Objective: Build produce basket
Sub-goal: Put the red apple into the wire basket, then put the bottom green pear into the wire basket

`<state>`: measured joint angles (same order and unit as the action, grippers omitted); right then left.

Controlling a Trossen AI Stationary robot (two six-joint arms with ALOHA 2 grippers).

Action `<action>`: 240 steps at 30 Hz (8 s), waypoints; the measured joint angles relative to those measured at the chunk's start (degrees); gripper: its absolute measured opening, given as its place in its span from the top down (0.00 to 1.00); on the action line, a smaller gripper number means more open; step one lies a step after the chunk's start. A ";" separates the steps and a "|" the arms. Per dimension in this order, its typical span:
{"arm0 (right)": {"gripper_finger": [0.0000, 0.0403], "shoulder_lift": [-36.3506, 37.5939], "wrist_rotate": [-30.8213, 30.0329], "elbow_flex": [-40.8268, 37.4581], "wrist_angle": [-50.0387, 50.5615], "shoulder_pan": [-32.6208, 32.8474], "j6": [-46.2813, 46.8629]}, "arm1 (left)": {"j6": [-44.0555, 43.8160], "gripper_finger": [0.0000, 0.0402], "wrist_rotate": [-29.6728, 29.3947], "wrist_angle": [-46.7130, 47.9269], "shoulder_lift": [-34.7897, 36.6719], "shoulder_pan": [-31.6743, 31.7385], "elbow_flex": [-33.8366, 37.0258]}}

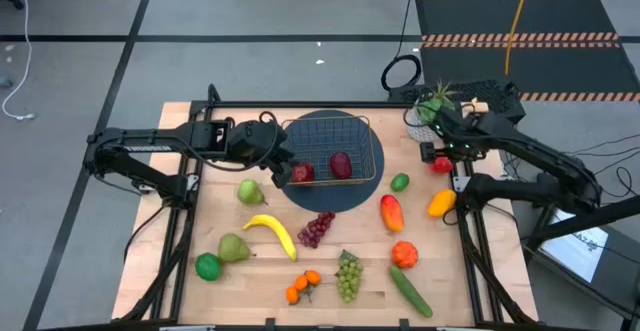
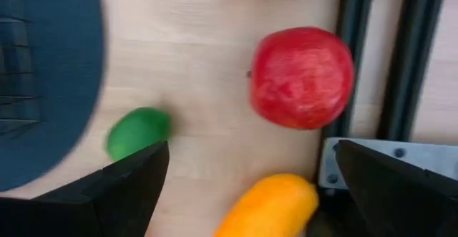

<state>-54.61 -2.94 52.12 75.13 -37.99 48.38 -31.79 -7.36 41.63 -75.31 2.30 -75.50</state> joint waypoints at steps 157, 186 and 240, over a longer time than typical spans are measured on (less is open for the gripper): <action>0.02 -22.20 8.62 5.22 -62.39 10.39 -42.00 | -0.22 0.64 -1.68 13.99 4.96 -2.18 0.04; 0.02 4.37 -2.71 5.33 -34.70 34.99 -2.20 | -9.55 0.64 -1.84 14.99 4.07 -10.54 0.02; 0.02 3.83 -12.28 -9.11 -48.52 71.99 29.26 | 2.83 0.08 14.71 33.40 -30.05 -34.81 0.04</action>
<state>-50.78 -15.23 43.01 26.61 34.00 77.64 -28.96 7.35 75.02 -105.36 -32.52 -75.46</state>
